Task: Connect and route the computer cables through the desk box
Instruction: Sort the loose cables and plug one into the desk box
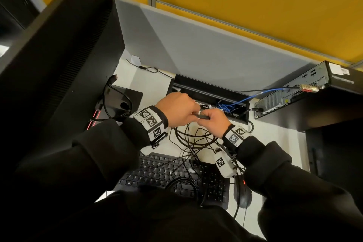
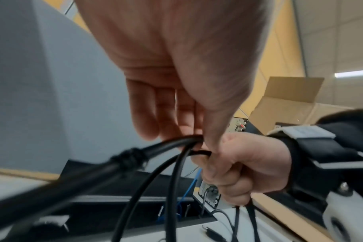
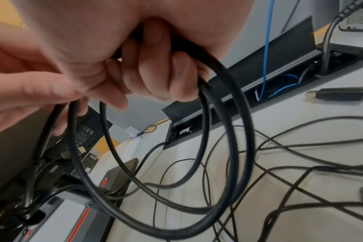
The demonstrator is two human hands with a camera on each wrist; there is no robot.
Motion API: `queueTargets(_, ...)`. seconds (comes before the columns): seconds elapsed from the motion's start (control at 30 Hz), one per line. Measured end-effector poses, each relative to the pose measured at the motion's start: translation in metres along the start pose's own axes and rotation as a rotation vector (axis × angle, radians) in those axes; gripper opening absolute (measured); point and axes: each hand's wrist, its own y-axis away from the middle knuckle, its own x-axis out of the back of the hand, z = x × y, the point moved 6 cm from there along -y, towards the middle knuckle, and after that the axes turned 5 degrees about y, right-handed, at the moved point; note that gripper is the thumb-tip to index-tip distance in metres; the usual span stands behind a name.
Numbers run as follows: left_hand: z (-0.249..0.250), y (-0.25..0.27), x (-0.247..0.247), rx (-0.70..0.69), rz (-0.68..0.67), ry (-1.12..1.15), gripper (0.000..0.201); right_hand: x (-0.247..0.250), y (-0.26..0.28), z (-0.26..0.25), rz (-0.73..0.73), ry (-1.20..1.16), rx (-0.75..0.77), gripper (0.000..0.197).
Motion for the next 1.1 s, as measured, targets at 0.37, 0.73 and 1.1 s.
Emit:
queueTargets(0.37, -0.060, 0.028, -0.001, 0.451, -0.142, 0.052, 0.028, 0.011, 0.004, 0.023, 0.047, -0.430, -0.277, 0.030)
queueTargets(0.73, -0.021, -0.010, -0.028, 0.198, 0.045, 0.259, 0.023, 0.010, 0.008, 0.001, -0.058, -0.420, -0.170, 0.014)
queueTargets(1.1, -0.099, 0.004, -0.024, 0.800, 0.496, 0.670, 0.024, -0.007, -0.013, -0.031, -0.073, -0.614, -0.068, 0.004)
